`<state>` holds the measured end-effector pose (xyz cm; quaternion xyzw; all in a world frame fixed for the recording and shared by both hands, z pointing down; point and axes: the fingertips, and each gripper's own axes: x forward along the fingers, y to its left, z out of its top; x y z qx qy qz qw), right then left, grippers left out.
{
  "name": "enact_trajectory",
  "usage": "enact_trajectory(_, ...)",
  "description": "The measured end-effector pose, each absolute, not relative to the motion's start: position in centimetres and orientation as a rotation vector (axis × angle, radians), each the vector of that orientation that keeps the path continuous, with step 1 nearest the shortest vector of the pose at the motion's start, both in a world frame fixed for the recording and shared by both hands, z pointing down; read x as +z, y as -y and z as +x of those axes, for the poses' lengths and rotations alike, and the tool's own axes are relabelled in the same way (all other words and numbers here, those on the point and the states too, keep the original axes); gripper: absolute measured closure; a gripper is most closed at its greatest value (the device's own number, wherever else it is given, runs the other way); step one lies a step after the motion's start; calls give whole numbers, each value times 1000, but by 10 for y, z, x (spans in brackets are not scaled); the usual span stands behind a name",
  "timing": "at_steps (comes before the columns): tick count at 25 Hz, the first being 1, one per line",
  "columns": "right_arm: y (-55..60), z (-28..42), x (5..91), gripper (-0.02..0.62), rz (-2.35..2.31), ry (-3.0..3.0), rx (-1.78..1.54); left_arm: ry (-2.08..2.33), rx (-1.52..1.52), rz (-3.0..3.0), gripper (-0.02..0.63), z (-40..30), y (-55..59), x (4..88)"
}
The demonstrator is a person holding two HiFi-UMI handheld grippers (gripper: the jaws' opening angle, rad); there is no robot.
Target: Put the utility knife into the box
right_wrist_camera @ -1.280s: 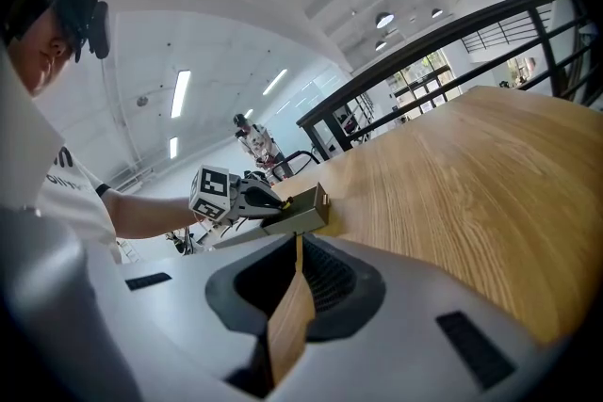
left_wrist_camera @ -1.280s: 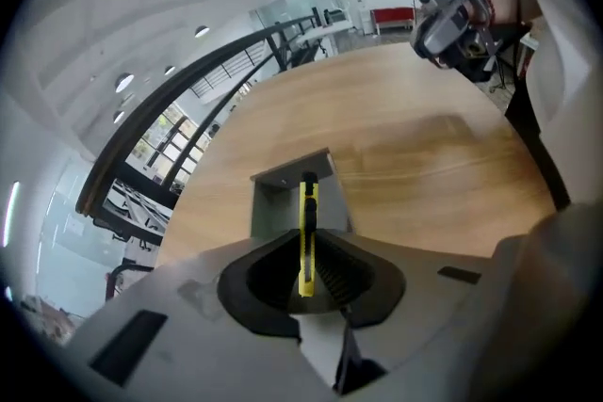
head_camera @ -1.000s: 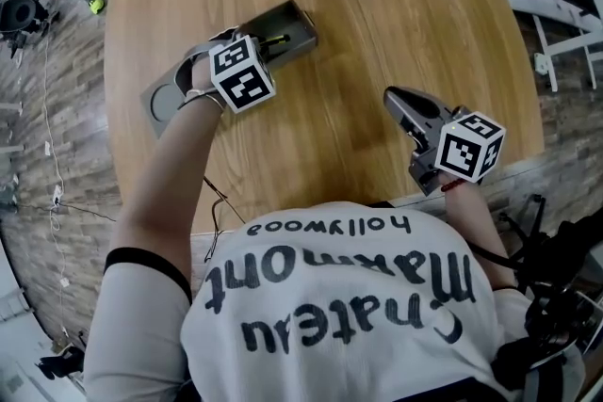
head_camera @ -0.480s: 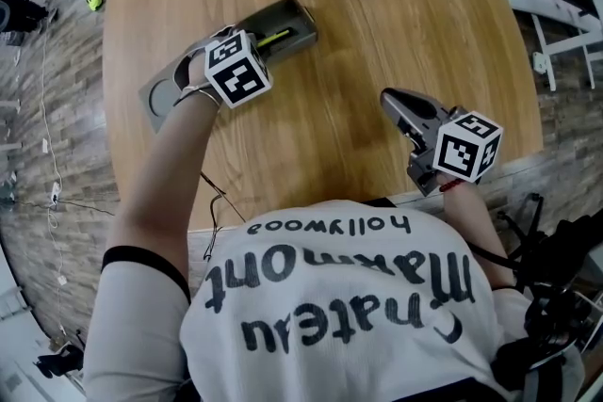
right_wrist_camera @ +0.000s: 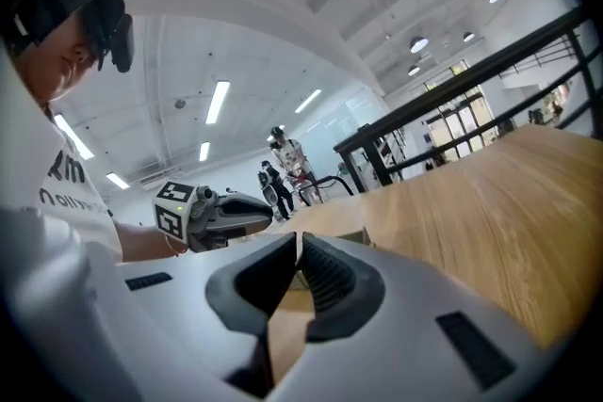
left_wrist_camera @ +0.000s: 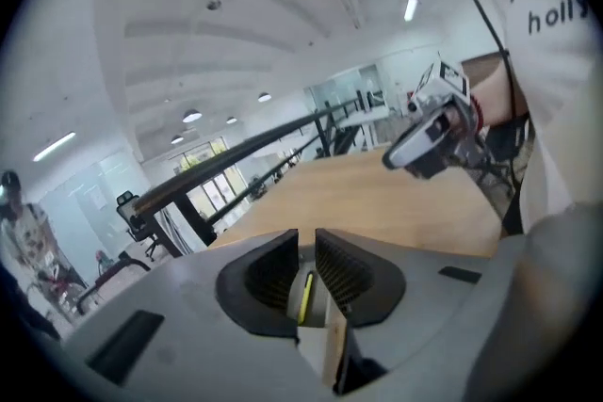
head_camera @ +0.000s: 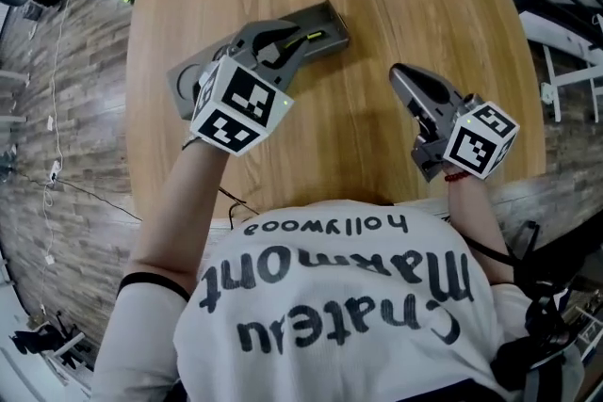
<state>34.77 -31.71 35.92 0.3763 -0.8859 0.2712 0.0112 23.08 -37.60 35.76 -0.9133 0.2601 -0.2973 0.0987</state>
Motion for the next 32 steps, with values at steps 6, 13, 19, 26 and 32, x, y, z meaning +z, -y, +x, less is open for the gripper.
enact_trajectory(6, 354, 295, 303, 571, 1069, 2882, 620, -830, -635, -2781, 553, 202, 351, 314)
enact_trajectory(13, 371, 211, 275, 571, 946, 2962, 526, -904, -515, -2856, 558, 155, 348, 320)
enact_trajectory(19, 379, 183, 288, 571, 941, 2917, 479, -972, -451, -2988, 560, 131, 354, 328)
enact_trajectory(26, 378, 182, 305, 572, 927, 2866, 595, -1059, -374, -3030, 560, 124, 365, 323)
enact_trajectory(32, 378, 171, 306, 572, 888, 2860, 610, -1146, -350, -3054, 560, 111, 370, 328)
